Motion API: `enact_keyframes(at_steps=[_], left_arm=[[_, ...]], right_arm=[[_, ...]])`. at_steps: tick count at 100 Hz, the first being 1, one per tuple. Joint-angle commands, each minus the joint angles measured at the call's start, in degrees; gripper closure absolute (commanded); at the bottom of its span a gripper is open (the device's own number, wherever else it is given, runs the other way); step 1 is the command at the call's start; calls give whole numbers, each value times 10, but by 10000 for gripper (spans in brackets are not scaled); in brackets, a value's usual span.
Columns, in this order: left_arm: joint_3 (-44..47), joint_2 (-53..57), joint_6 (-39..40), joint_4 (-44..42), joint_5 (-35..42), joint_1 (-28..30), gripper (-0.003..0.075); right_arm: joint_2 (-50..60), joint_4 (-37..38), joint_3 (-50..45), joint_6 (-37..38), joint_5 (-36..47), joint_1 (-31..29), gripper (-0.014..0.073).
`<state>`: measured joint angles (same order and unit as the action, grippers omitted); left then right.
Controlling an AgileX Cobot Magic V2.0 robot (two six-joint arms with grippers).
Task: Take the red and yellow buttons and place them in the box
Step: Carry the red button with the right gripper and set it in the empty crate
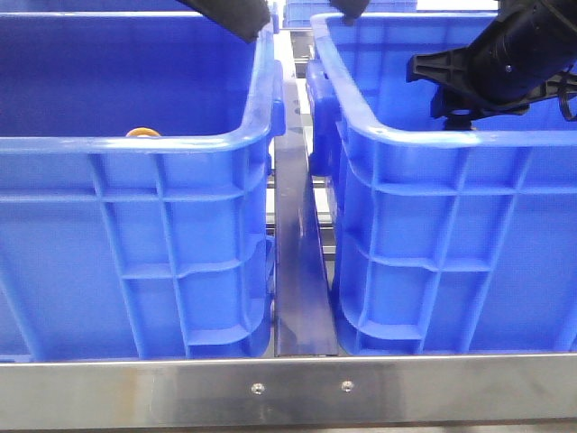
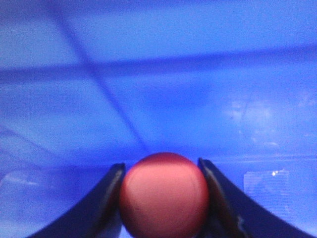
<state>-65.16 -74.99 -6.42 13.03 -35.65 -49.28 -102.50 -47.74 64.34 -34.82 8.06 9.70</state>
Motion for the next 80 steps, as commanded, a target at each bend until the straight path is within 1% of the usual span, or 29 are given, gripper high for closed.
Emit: enact_keyframes(at_steps=[1, 13, 20, 27, 41, 49, 74, 80], left_arm=[[-14, 17, 1, 11, 36, -3, 189], [-14, 17, 1, 11, 36, -3, 189], [-14, 17, 1, 11, 36, -3, 189], [-14, 17, 1, 11, 36, -3, 189], [-14, 17, 1, 11, 36, -3, 189], [-14, 17, 1, 11, 36, -3, 189], [-14, 17, 1, 11, 36, -3, 189], [-14, 17, 1, 11, 36, -3, 189]], right_arm=[[23, 5, 21, -7, 34, -3, 517], [13, 5, 21, -7, 31, -5, 508], [12, 5, 21, -7, 26, -6, 468], [12, 5, 21, -7, 20, -6, 384], [12, 5, 21, -7, 19, -6, 147], [13, 5, 21, -7, 19, -6, 77], [40, 5, 21, -7, 16, -6, 69], [59, 5, 20, -19, 14, -6, 69]])
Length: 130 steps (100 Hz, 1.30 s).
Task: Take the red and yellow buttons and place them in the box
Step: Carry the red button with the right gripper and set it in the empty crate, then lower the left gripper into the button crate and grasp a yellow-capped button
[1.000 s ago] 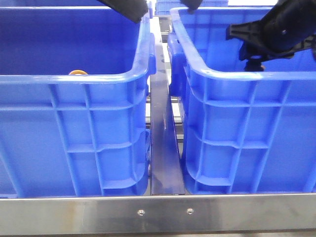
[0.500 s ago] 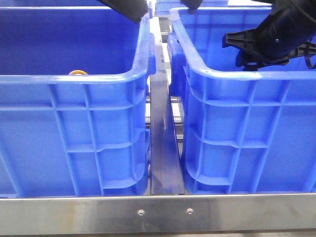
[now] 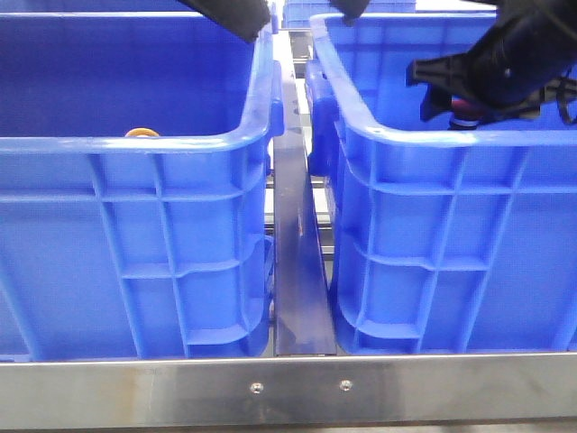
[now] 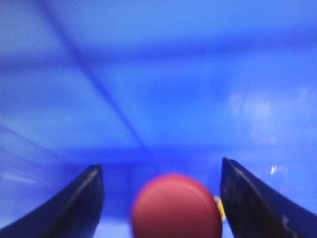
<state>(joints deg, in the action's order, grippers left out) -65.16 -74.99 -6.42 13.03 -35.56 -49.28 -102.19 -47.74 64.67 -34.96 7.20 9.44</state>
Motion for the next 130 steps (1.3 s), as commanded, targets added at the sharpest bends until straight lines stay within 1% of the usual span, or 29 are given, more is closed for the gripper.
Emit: enact_keyframes(at_steps=[1, 9, 21, 40, 71, 88, 99, 105, 112, 124, 130], left_arm=[[-14, 17, 1, 11, 35, -3, 189], [-14, 17, 1, 11, 35, -3, 189], [-14, 17, 1, 11, 35, -3, 189], [-14, 17, 1, 11, 34, -3, 189], [-14, 17, 1, 11, 33, -3, 189], [-14, 19, 9, 11, 37, -1, 192], [-19, 24, 51, 11, 37, 12, 192], [-26, 29, 64, 9, 35, 24, 192], [-36, 35, 100, -1, 26, 41, 193], [-55, 40, 159, -37, -18, 75, 193], [-61, 40, 191, -68, -42, 93, 193]], right_arm=[[56, 5, 16, -19, 23, -3, 69], [85, 5, 8, -36, 23, -3, 69], [137, 5, -24, -38, 23, -3, 69], [247, 5, -108, -39, 17, -3, 69], [448, 6, -234, -40, -43, -3, 69], [537, 6, -290, -40, -44, -3, 69], [568, 6, -315, -40, -44, -3, 69], [578, 6, -321, -40, -44, -3, 69], [581, 6, -325, -40, -44, -3, 69], [581, 6, -325, -40, -44, -3, 69], [581, 5, -325, -40, -44, -3, 69]])
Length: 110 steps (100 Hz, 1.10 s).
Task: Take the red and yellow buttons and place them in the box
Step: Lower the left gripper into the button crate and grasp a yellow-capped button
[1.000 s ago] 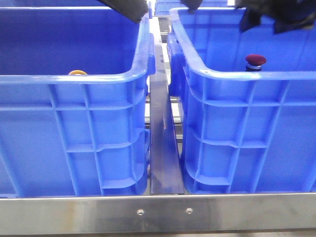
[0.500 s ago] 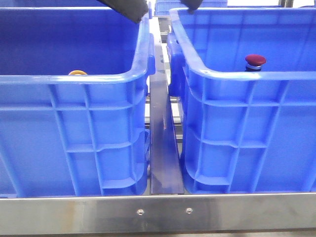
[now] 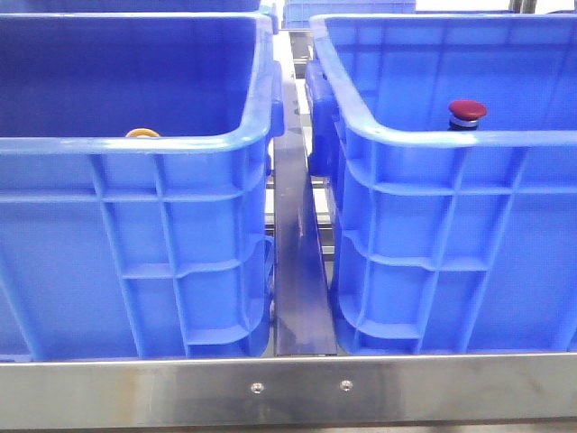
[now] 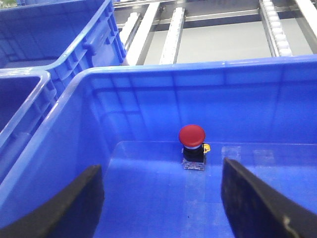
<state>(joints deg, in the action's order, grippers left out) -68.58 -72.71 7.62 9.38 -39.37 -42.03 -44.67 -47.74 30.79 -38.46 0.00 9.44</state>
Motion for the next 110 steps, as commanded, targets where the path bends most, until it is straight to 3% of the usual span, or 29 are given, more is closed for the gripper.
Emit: enact_keyframes(at_steps=[1, 23, 53, 73, 110], left_arm=[[-26, 17, 54, -36, -9, 22, 193], [-26, -4, 152, -154, -78, 66, 193], [-57, -84, 152, -146, -133, 132, 193], [-97, -140, 130, -90, -143, 177, 193], [-150, -247, 103, -55, -152, 199, 193]], right_arm=[[6, 5, 14, -5, 28, -3, 69], [1, 5, 14, -5, 28, -3, 69], [1, 5, 14, -5, 28, -3, 69], [1, 5, 14, -5, 28, -3, 69], [1, 5, 14, -5, 28, -3, 69]])
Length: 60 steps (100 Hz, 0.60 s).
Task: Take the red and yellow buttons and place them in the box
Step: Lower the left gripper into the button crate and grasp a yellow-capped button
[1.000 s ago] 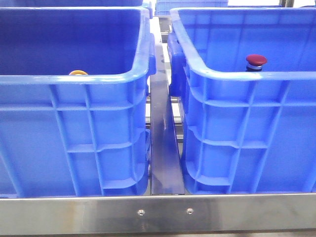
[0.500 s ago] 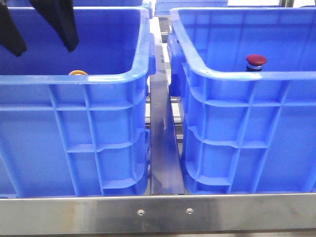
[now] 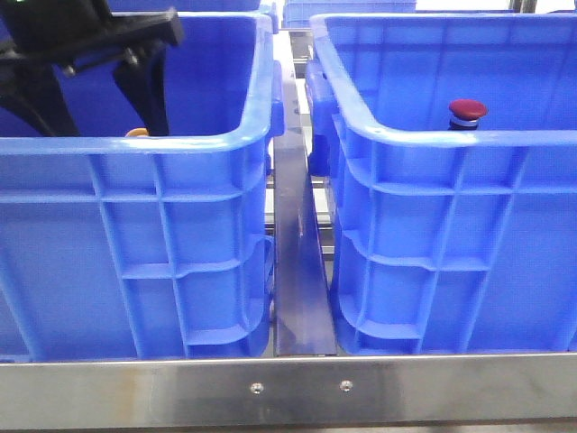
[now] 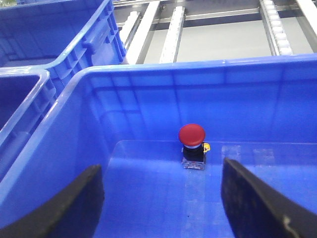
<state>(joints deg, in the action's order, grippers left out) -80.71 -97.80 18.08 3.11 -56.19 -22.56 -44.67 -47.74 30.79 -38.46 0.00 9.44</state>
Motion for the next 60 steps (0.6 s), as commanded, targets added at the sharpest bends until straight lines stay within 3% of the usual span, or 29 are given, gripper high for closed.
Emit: enact_keyframes(at_steps=[1, 41, 50, 60], left_arm=[[-31, 2, -1, 6, 16, 4, 193], [-78, -67, -1, 5, 30, 6, 203], [-78, -71, -1, 5, 29, 6, 246], [-78, -74, -1, 5, 26, 6, 356]], right_arm=[[1, 5, 14, -5, 28, -3, 69], [1, 5, 14, -5, 28, -3, 69], [1, 5, 14, -5, 28, -3, 69], [1, 5, 14, -5, 28, -3, 69]])
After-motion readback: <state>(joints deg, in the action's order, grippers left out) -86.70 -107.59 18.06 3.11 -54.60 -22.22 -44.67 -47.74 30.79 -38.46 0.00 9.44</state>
